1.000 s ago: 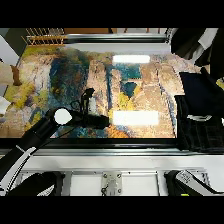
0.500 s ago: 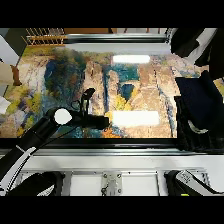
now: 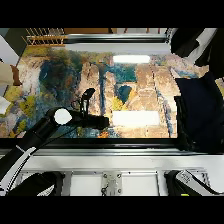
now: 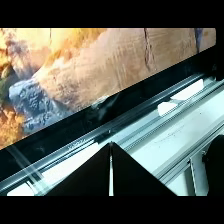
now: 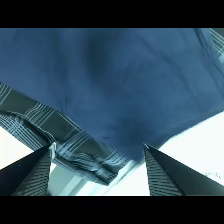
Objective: Fold the clothes and pants, and hang the long-sleeved shirts on hangers.
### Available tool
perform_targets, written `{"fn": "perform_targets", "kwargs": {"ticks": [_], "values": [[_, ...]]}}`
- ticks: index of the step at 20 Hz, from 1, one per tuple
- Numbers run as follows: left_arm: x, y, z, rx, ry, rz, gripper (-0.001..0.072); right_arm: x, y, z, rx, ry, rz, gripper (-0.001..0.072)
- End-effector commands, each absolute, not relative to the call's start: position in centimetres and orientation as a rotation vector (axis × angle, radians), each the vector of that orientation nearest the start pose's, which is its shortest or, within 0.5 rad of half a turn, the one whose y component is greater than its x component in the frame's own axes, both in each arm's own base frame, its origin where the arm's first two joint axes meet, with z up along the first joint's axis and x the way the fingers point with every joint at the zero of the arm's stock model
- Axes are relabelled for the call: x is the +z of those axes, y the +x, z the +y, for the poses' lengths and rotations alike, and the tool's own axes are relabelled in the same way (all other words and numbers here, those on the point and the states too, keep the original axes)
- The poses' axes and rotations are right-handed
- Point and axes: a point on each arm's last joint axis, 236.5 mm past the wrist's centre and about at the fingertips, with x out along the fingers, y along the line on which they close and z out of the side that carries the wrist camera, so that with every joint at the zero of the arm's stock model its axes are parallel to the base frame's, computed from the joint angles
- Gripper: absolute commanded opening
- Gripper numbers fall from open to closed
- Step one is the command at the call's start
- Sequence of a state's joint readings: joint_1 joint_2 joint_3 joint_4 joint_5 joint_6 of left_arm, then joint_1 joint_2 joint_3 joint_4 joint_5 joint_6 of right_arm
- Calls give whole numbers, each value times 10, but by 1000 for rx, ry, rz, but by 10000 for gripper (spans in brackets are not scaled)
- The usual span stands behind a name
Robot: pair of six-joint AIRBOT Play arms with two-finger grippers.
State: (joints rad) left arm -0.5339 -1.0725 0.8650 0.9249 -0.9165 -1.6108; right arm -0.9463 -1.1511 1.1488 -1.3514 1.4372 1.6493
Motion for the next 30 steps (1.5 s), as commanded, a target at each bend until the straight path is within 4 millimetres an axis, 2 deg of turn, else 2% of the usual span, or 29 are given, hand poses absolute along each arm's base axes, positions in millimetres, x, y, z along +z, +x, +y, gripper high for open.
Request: {"fn": "perform_targets", "kwargs": {"ticks": [1, 3, 4, 5, 6, 7, 8, 10, 12, 13, 15, 16, 18, 19, 20, 21, 22, 23, 30], "values": [[32, 256, -283, -677, -364, 1252, 6, 54, 228, -232, -672, 826, 1130, 595], [32, 256, -283, -677, -363, 1250, 6, 78, 237, -241, -680, 754, 1015, 595], [33, 257, -283, -677, -362, 1247, 5, 92, 247, -238, -655, 733, 953, 595], [33, 258, -283, -676, -364, 1241, 5, 109, 265, -227, -581, 705, 884, 595], [34, 261, -283, -675, -366, 1227, 5, 124, 286, -209, -480, 683, 829, 595], [36, 266, -282, -675, -365, 1210, 5, 140, 308, -183, -360, 660, 783, 595], [36, 271, -278, -661, -377, 1202, 5, 153, 330, -148, -226, 632, 753, 595], [39, 283, -265, -629, -394, 1194, 5, 165, 357, -74, 18, 540, 764, 595], [54, 302, -252, -620, -392, 1139, 5, 162, 364, -7, 207, 402, 817, 595], [63, 313, -246, -612, -395, 1104, 5, 160, 365, 21, 272, 337, 829, 594], [83, 332, -236, -599, -400, 1043, 6, 158, 366, 59, 353, 231, 834, 594], [91, 339, -231, -597, -397, 1016, 5, 158, 366, 73, 380, 189, 832, 594], [102, 349, -222, -585, -399, 986, 5, 155, 362, 92, 424, 131, 839, 592], [106, 353, -217, -575, -405, 974, 5, 155, 360, 98, 438, 118, 842, 559], [109, 356, -214, -567, -410, 965, 5, 155, 359, 100, 445, 116, 843, 420], [111, 359, -211, -563, -414, 958, 5, 155, 359, 101, 447, 117, 844, 217], [114, 361, -209, -558, -417, 951, 5, 155, 359, 100, 446, 116, 844, 58], [116, 363, -207, -554, -420, 945, 5, 154, 359, 100, 446, 116, 844, 15], [116, 363, -206, -551, -422, 945, 5, 151, 353, 102, 457, 115, 870, 16]]}}
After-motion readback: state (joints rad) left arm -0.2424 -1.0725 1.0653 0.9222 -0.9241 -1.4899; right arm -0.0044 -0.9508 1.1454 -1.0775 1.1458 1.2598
